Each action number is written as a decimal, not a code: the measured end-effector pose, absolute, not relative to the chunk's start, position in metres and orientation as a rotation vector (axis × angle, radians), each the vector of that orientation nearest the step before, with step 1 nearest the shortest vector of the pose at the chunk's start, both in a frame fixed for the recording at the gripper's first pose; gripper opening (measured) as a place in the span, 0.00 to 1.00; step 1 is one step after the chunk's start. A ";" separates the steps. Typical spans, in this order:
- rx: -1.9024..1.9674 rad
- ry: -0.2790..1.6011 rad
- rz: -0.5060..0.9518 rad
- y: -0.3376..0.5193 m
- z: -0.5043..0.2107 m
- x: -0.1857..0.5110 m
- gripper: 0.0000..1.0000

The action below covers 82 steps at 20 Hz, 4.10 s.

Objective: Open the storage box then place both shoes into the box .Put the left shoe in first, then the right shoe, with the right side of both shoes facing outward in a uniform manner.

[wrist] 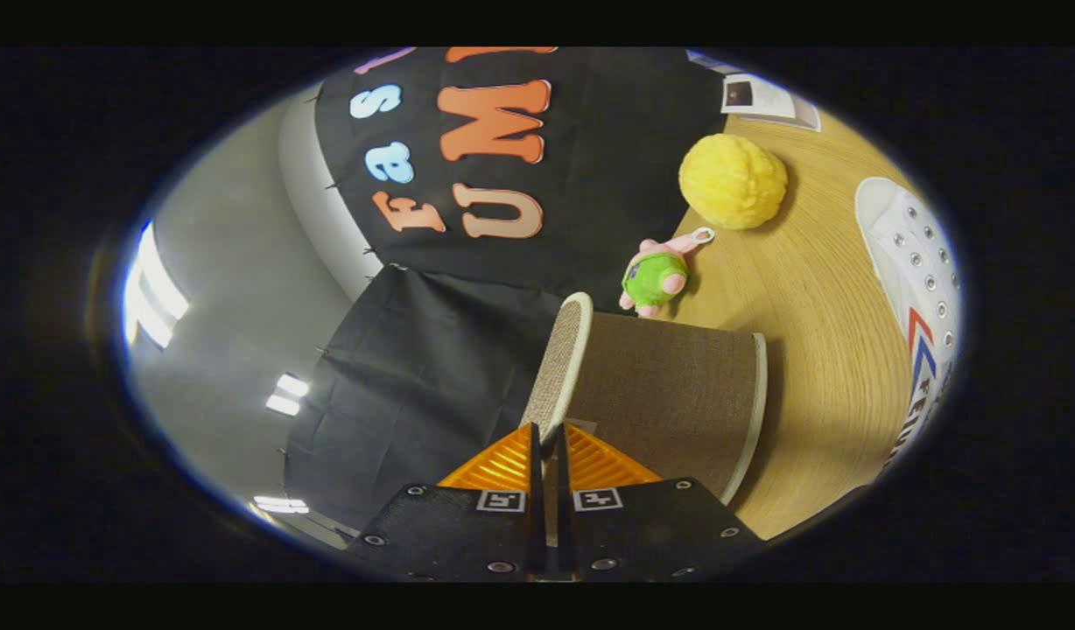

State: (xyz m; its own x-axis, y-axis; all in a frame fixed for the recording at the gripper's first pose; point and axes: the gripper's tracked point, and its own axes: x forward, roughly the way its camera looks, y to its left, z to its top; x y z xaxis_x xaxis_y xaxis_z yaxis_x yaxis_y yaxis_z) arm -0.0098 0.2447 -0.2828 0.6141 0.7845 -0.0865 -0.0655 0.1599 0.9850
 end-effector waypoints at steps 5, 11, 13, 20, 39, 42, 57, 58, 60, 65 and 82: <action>1.264 0.694 0.714 0.249 -0.266 -0.008 0.05; 1.293 0.678 0.698 0.246 -0.258 -0.004 0.04; 1.287 0.674 0.704 0.250 -0.248 -0.002 0.03; 1.124 0.749 0.614 0.272 -0.271 0.010 0.04; 1.071 0.748 0.538 0.352 -0.192 0.056 0.09; 1.000 0.724 0.568 0.399 -0.164 0.064 0.11; 0.913 0.793 0.595 0.574 -0.195 0.077 0.20; 0.902 0.804 0.584 0.578 -0.201 0.076 0.21; 0.859 0.827 0.550 0.581 -0.216 0.076 0.23; 0.789 0.968 0.472 0.566 -0.254 0.068 0.41; 0.179 0.971 0.259 0.255 -0.276 0.013 0.80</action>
